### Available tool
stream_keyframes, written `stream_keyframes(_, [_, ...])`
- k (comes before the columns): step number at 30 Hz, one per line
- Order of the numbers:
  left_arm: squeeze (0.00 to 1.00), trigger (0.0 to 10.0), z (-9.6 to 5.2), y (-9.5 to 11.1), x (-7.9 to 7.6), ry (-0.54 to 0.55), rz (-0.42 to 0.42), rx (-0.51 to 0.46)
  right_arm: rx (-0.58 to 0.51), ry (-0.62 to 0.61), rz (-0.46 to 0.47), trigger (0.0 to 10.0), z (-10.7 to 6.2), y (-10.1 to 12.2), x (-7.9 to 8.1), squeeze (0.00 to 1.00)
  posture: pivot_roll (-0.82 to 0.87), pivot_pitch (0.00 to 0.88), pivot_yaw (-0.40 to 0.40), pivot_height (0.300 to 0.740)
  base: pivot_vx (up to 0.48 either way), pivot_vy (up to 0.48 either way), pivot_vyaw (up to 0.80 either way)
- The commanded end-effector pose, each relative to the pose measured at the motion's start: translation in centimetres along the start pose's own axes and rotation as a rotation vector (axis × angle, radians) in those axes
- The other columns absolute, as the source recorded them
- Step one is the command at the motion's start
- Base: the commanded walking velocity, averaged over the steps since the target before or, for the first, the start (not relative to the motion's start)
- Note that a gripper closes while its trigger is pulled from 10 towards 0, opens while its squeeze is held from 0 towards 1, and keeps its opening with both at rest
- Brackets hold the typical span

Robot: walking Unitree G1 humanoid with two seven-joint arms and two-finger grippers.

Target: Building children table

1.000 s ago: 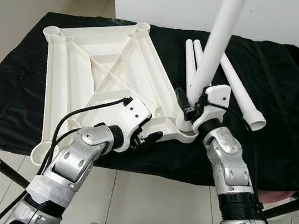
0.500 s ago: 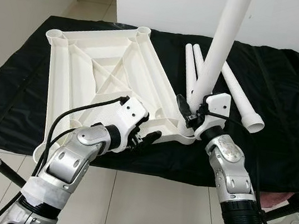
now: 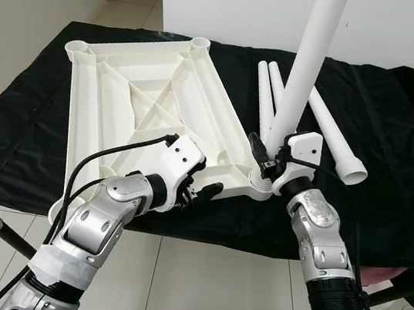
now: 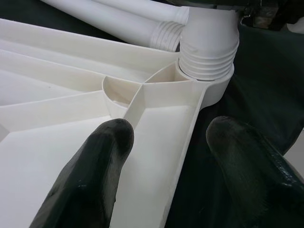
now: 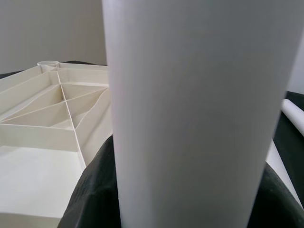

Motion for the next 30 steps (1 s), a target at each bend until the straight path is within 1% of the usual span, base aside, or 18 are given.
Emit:
stream_keyframes(1, [0.0, 10.0, 0.2, 0.0, -0.4, -0.034, -0.001, 0.01, 0.104, 0.017, -0.007, 10.0, -0.9, -2.4, 0.1, 0.0, -0.14, 0.054, 0.052, 0.74, 0.0, 0.0, 0.0])
stream_keyframes(3, [0.0, 10.0, 0.2, 0.1, -0.3, -0.033, -0.002, 0.011, 0.09, 0.055, -0.022, 10.0, -1.2, -2.4, 0.5, 0.0, -0.14, 0.054, 0.054, 0.74, 0.0, 0.0, 0.0])
stream_keyframes(7, [0.0, 10.0, 0.2, 0.1, -0.3, -0.031, -0.002, 0.012, 0.078, 0.09, -0.026, 10.0, -1.8, -2.5, 0.6, 0.0, -0.14, 0.054, 0.054, 0.74, 0.0, 0.0, 0.0])
stream_keyframes(14, [0.0, 10.0, 0.1, 0.1, -0.3, -0.029, -0.003, 0.015, 0.043, 0.114, -0.034, 10.0, -2.5, -2.5, 0.5, 0.0, -0.14, 0.058, 0.059, 0.74, 0.0, 0.0, 0.0])
stream_keyframes(16, [0.0, 10.0, 0.1, 0.1, -0.3, -0.028, -0.005, 0.017, 0.044, 0.11, -0.001, 10.0, -2.7, -2.7, 0.4, 0.0, -0.14, 0.058, 0.059, 0.74, 0.0, 0.0, 0.0])
stream_keyframes(17, [0.0, 10.0, 0.1, 0.1, -0.3, -0.028, -0.005, 0.017, 0.044, 0.11, -0.001, 10.0, -2.7, -2.7, 0.4, 0.0, -0.14, 0.058, 0.059, 0.74, 0.0, 0.0, 0.0])
stream_keyframes(18, [0.0, 10.0, 0.1, 0.1, -0.3, -0.029, -0.005, 0.017, 0.08, 0.081, 0.069, 10.0, -2.5, -3.1, 0.2, 0.0, -0.14, 0.065, 0.064, 0.74, 0.0, 0.0, 0.0])
stream_keyframes(19, [0.0, 10.0, 0.1, 0.1, -0.3, -0.029, -0.005, 0.017, 0.08, 0.081, 0.069, 10.0, -2.5, -3.1, 0.2, 0.0, -0.14, 0.065, 0.064, 0.74, 0.0, 0.0, 0.0])
stream_keyframes(21, [0.0, 10.0, 0.1, 0.2, -0.3, -0.029, -0.005, 0.017, 0.118, 0.053, 0.133, 10.0, -2.2, -3.5, 0.0, 0.0, -0.14, 0.065, 0.064, 0.74, 0.0, 0.0, 0.0])
stream_keyframes(22, [0.0, 10.0, 0.1, 0.2, -0.3, -0.029, -0.005, 0.017, 0.118, 0.053, 0.133, 10.0, -2.2, -3.5, 0.0, 0.0, -0.14, 0.065, 0.064, 0.74, 0.0, 0.0, 0.0])
stream_keyframes(23, [0.0, 10.0, 0.1, 0.2, -0.3, -0.03, -0.004, 0.018, 0.14, 0.035, 0.168, 10.0, -1.9, -3.7, -0.1, 0.0, -0.14, 0.066, 0.066, 0.74, 0.0, 0.0, 0.0])
stream_keyframes(24, [0.0, 10.0, 0.1, 0.2, -0.3, -0.03, -0.004, 0.018, 0.14, 0.035, 0.168, 10.0, -1.9, -3.7, -0.1, 0.0, -0.14, 0.066, 0.066, 0.74, 0.0, 0.0, 0.0])
stream_keyframes(25, [0.0, 10.0, 0.1, 0.2, -0.3, -0.032, -0.004, 0.018, 0.154, 0.019, 0.197, 10.0, -1.6, -3.8, -0.3, 0.0, -0.14, 0.065, 0.064, 0.74, 0.0, 0.0, 0.0])
stream_keyframes(27, [0.0, 10.0, 0.1, 0.2, -0.3, -0.032, -0.004, 0.018, 0.154, 0.019, 0.197, 10.0, -1.6, -3.8, -0.3, 0.0, -0.14, 0.065, 0.064, 0.74, 0.0, 0.0, 0.0])
stream_keyframes(28, [0.0, 10.0, 0.2, 0.2, -0.4, -0.032, -0.004, 0.018, 0.167, 0.008, 0.221, 10.0, -1.4, -3.8, -0.5, 0.0, -0.14, 0.065, 0.064, 0.74, 0.0, 0.0, 0.0])
stream_keyframes(29, [0.0, 10.0, 0.2, 0.2, -0.4, -0.032, -0.004, 0.018, 0.167, 0.008, 0.221, 10.0, -1.4, -3.8, -0.5, 0.0, -0.14, 0.065, 0.064, 0.74, 0.0, 0.0, 0.0])
stream_keyframes(30, [0.0, 10.0, 0.2, 0.2, -0.4, -0.032, -0.005, 0.018, 0.177, 0.007, 0.241, 10.0, -1.1, -3.8, -0.6, 0.0, -0.14, 0.065, 0.064, 0.74, 0.0, 0.0, 0.0])
Point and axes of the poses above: a point about 5 cm out from each wrist's last joint towards the gripper, its own z axis pointing out of the wrist towards the gripper, its own y axis along the axis of the wrist's last joint, x = y × z, the point moved 2 cm from there along z, pointing out of the wrist towards the gripper, and after that the axes turned 9 degrees about -z, right-handed, at the moved point
